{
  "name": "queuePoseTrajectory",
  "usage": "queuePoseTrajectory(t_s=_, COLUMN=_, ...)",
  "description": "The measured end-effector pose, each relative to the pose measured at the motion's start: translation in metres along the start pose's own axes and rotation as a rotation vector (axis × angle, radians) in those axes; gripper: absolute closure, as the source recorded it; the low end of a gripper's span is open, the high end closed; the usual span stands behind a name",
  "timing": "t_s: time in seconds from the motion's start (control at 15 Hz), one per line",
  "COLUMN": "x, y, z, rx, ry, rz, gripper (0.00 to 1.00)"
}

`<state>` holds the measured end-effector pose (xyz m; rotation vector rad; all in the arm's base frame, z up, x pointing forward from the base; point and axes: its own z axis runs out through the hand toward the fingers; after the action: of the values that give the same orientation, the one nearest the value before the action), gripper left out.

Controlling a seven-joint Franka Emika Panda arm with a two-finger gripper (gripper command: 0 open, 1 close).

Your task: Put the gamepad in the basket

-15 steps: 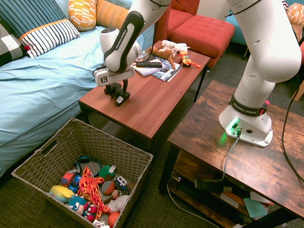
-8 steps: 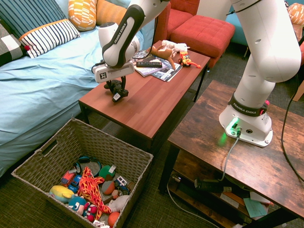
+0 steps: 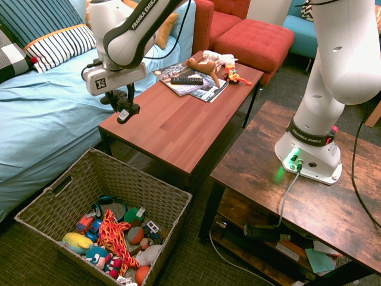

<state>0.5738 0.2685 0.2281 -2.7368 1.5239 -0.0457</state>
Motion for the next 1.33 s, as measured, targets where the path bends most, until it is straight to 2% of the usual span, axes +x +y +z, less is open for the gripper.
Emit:
queuePoseTrajectory(t_s=0.33, x=-0.096, y=-0.011, z=0.030, rx=-0.027, ry=-0.003, rz=-0.093, gripper=1.00)
queuePoseTrajectory(t_s=0.6, x=-0.118, y=-0.019, z=0.045, rx=-0.038, ry=-0.002, rz=-0.117, gripper=1.00)
queuePoseTrajectory(t_s=0.87, x=-0.176, y=-0.021, z=0.098, rx=-0.067, ry=-0.013, rz=-0.106, gripper=1.00)
queuePoseTrajectory(t_s=1.2, x=-0.207, y=-0.010, z=0.182, rx=-0.133, ry=-0.036, rz=-0.077, gripper=1.00)
queuePoseTrajectory(t_s=1.27, x=-0.209, y=-0.008, z=0.195, rx=-0.142, ry=-0.043, rz=-0.073, gripper=0.00)
queuePoseTrajectory(t_s=1.33, x=-0.211, y=-0.008, z=0.202, rx=-0.146, ry=-0.049, rz=-0.073, gripper=0.00)
